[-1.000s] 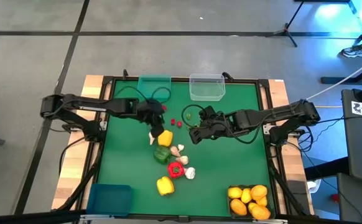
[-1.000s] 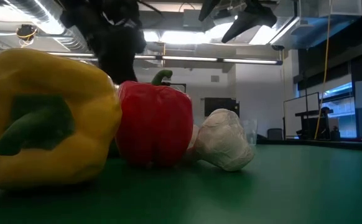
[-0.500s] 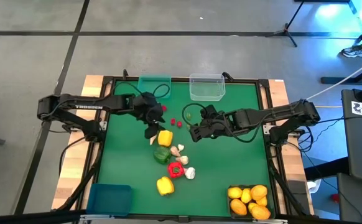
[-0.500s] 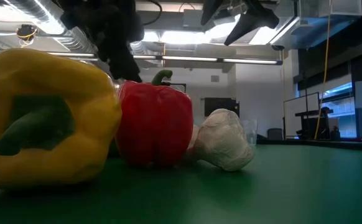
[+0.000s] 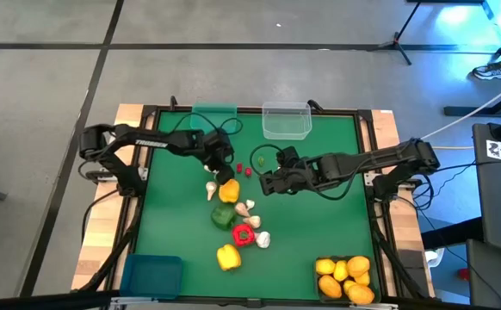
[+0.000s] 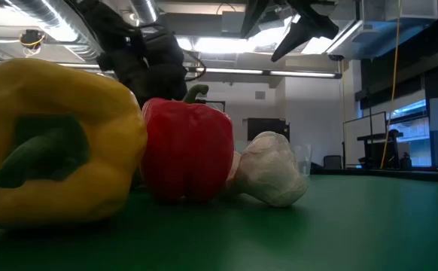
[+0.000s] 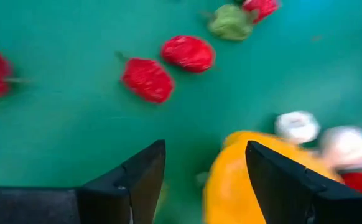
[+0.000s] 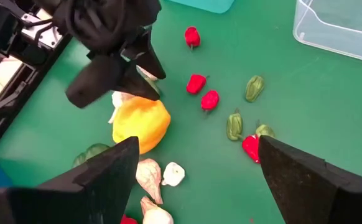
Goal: Sort produce into baskets
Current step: Put the yellow bell pepper into the blue bin
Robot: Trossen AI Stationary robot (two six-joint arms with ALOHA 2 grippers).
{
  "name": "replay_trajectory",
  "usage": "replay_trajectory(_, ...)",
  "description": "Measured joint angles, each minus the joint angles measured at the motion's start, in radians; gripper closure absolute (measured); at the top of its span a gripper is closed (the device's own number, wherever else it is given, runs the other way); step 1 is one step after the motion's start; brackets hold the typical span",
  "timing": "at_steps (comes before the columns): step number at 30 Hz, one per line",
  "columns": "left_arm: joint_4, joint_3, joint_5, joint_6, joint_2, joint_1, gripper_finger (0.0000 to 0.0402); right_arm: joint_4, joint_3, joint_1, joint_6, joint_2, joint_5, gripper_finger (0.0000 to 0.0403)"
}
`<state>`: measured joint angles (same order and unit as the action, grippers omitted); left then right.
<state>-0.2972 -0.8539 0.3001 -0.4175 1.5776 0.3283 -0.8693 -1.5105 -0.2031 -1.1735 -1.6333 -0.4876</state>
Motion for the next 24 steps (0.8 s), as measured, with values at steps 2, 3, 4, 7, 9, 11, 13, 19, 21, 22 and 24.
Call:
replay_trajectory(2, -0.005, 0.0, 0.052, -0.021, 0.004, 0.02, 0.0189, -0.008, 0.0, 0.0, 0.008, -0.005, 0.0, 0.0079)
replay_trajectory(3, -0.005, 0.0, 0.062, -0.033, 0.004, 0.027, 0.0191, -0.019, 0.0, 0.0, 0.022, -0.006, 0.001, 0.0079)
replay_trajectory(4, -0.001, 0.0, 0.065, -0.044, 0.002, 0.034, 0.0194, -0.027, 0.0, 0.0, 0.029, -0.006, 0.001, 0.0079)
replay_trajectory(7, -0.003, 0.0, 0.067, -0.052, -0.003, 0.062, 0.0201, -0.017, 0.0, 0.0, 0.134, -0.013, 0.02, 0.0079)
replay_trajectory(9, -0.006, 0.0, 0.073, -0.052, -0.009, 0.089, 0.0206, 0.014, 0.0, 0.0, 0.306, -0.031, 0.046, 0.0079)
replay_trajectory(11, -0.014, 0.0, 0.12, -0.05, -0.022, 0.124, 0.0211, 0.078, -0.001, 0.004, 0.447, -0.052, 0.104, 0.0079)
replay_trajectory(13, -0.075, 0.0, 0.209, -0.051, -0.049, 0.166, 0.0216, 0.148, -0.001, 0.031, 0.524, -0.08, 0.19, 0.0079)
replay_trajectory(19, -0.397, 0.0, 0.359, 0.086, -0.198, 0.231, 0.0225, 0.241, -0.001, 0.11, 0.61, -0.16, 0.341, 0.0079)
replay_trajectory(21, -0.453, 0.004, 0.359, 0.167, -0.254, 0.229, 0.0227, 0.246, -0.001, 0.114, 0.67, -0.184, 0.342, 0.0079)
replay_trajectory(22, -0.456, 0.014, 0.361, 0.203, -0.285, 0.223, 0.0227, 0.253, -0.001, 0.114, 0.699, -0.196, 0.342, 0.0079)
replay_trajectory(24, -0.417, 0.047, 0.36, 0.243, -0.344, 0.208, 0.0226, 0.258, -0.001, 0.122, 0.753, -0.22, 0.361, 0.0079)
